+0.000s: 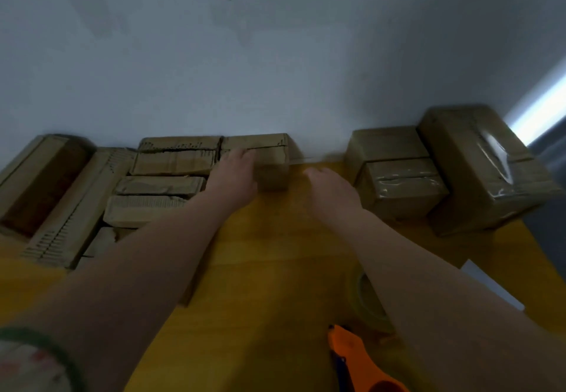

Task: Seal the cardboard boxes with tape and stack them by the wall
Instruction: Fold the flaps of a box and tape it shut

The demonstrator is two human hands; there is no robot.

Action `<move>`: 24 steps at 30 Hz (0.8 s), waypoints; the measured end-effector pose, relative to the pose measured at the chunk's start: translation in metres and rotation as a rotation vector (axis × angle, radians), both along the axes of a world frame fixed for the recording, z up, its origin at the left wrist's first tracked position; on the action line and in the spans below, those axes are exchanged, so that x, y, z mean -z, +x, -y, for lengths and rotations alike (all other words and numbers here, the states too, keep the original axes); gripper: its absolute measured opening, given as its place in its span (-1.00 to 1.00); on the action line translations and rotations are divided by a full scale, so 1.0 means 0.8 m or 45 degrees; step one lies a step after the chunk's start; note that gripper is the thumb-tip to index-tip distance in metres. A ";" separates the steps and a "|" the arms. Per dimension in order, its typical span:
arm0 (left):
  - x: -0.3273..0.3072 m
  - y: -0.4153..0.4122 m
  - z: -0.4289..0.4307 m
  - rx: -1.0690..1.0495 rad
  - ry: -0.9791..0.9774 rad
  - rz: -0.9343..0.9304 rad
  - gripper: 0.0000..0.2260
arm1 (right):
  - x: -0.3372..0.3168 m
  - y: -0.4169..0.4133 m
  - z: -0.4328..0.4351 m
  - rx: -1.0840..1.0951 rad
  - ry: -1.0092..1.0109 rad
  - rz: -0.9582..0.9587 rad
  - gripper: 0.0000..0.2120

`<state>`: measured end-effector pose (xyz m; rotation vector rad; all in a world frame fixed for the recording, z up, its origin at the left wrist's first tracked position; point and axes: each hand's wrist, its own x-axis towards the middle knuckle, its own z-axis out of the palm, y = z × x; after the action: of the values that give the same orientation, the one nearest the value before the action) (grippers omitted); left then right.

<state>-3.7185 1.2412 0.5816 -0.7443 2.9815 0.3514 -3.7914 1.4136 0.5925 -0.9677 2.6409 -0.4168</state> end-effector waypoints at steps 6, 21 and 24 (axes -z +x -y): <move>0.016 -0.050 0.051 0.147 -0.130 0.351 -0.15 | 0.013 -0.012 0.029 0.066 0.106 0.137 -0.48; 0.022 -0.042 0.044 0.284 -0.113 0.303 -0.15 | 0.027 0.012 0.012 0.173 -0.014 0.336 -0.33; 0.031 -0.015 0.013 0.329 -0.058 0.288 -0.06 | 0.027 0.028 -0.008 0.170 -0.060 0.341 -0.34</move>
<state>-3.7307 1.2306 0.5566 -0.3654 2.8289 0.1723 -3.7691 1.4199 0.5707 -0.6955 2.4678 -0.5979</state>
